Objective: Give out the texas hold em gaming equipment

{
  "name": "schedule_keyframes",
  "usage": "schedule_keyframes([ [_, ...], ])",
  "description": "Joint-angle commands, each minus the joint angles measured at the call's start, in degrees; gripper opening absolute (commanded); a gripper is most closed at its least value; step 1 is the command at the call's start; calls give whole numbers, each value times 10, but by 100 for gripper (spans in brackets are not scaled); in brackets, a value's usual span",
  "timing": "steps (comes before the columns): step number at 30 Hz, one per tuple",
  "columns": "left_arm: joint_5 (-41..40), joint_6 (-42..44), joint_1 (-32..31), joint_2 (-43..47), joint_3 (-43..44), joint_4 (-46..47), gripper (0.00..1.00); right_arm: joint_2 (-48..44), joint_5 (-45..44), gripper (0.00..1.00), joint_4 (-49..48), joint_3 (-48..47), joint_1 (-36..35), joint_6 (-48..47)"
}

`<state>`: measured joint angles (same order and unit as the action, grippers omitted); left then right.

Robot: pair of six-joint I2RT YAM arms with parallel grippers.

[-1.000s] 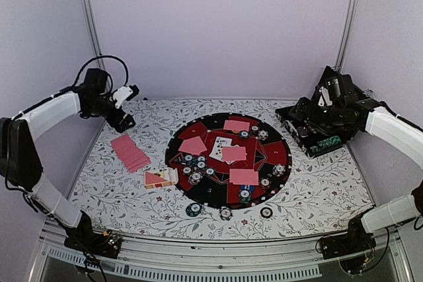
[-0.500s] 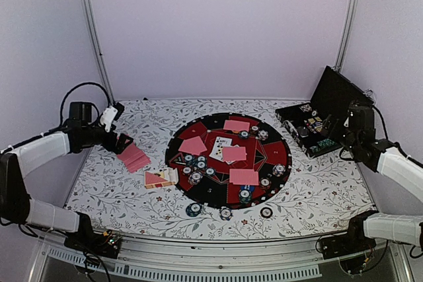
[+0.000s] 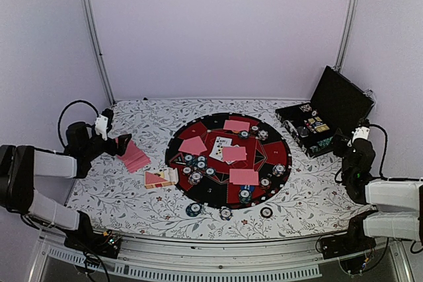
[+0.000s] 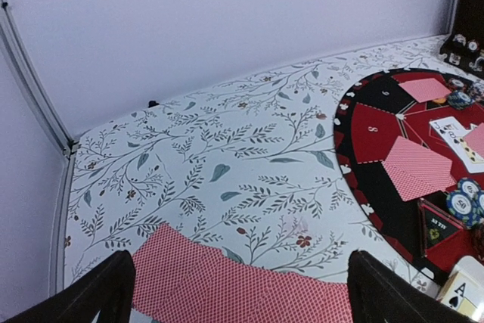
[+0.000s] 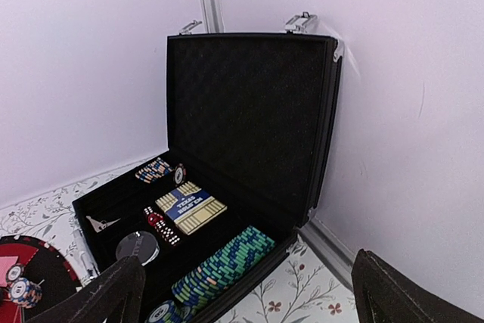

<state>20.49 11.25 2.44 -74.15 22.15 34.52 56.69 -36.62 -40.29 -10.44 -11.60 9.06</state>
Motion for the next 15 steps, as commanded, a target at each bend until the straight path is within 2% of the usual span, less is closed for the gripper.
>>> schedule_keyframes([
  [1,12,-34,16,-47,-15,161,100,87,-16,99,-256,26,1,-83],
  [8,25,-60,19,-140,0,247,100,204,42,99,-367,28,5,-121],
  [10,21,-65,20,-135,1,228,100,225,70,99,-379,22,12,-127],
  [15,2,-72,21,-131,-34,297,100,283,161,99,-438,19,28,-150],
])
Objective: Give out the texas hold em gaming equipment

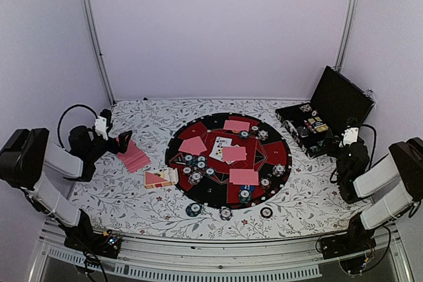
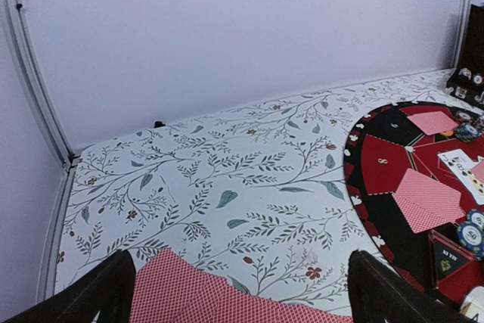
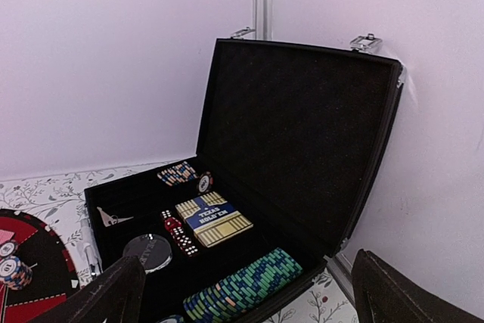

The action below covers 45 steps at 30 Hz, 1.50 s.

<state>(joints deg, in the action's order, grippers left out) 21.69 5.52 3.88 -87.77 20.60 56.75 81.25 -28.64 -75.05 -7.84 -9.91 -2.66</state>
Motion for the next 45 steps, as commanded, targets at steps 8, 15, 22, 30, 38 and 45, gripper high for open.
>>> schedule_keyframes([
  [8,-23,-12,0,-25,-86,233,100,80,126,99,-93,-11,49,-4],
  [15,-36,-10,-4,-15,-71,175,100,78,161,99,0,-59,89,32],
  [22,-37,-11,-4,-15,-75,191,100,73,170,99,-2,-56,94,51],
  [30,-37,-11,-4,-15,-75,190,100,73,170,99,-1,-56,94,48],
  [38,-37,-11,-4,-15,-75,190,100,75,171,99,-3,-56,94,49],
  [45,-37,-12,-4,-15,-75,190,100,77,172,99,-7,-56,94,47],
])
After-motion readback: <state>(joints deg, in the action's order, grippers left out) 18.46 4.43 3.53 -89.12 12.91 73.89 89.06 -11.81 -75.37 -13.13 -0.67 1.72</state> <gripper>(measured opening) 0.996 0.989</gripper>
